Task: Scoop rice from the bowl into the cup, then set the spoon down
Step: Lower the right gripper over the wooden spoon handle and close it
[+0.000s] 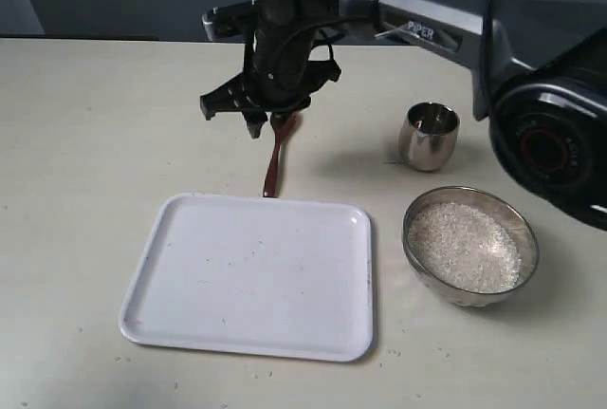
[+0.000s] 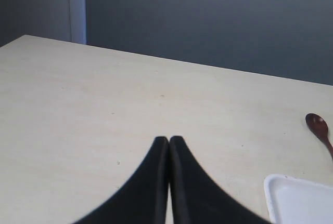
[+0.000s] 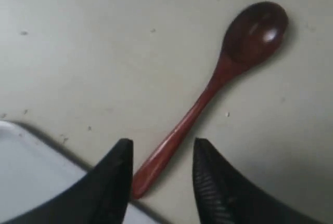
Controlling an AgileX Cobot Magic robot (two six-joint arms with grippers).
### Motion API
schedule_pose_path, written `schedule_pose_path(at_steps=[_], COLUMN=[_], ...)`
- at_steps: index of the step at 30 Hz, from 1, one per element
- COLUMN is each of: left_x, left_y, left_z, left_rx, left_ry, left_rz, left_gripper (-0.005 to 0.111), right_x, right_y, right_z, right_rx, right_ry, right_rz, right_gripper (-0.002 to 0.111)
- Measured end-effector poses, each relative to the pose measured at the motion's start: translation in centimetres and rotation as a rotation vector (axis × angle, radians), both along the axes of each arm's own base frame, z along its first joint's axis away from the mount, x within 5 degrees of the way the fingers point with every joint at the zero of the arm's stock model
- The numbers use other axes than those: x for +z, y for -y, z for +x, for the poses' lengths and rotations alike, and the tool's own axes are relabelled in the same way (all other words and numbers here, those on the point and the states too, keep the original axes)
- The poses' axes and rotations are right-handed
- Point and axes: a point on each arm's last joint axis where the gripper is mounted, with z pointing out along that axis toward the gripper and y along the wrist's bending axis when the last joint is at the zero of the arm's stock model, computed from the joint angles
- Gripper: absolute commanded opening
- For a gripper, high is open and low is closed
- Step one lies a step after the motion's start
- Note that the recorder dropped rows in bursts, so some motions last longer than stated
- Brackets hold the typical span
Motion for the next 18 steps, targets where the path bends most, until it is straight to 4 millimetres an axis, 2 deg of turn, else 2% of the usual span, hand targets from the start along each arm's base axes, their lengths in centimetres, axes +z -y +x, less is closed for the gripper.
schedule_pose_path(at_steps=[6, 18], left_x=[0.0, 0.0], left_y=[0.0, 0.0], left_z=[0.0, 0.0], left_rx=[0.0, 0.0], left_ry=[0.0, 0.001], left_rz=[0.0, 0.0], left_gripper=[0.001, 0.001], right_x=[-3.4, -5.1], right_y=[0.1, -0.2], right_z=[0.4, 0.3], right_rx=[-0.055, -0.087], right_ry=[-0.038, -0.078], right_rz=[-0.076, -0.063], right_gripper=[0.041, 0.041])
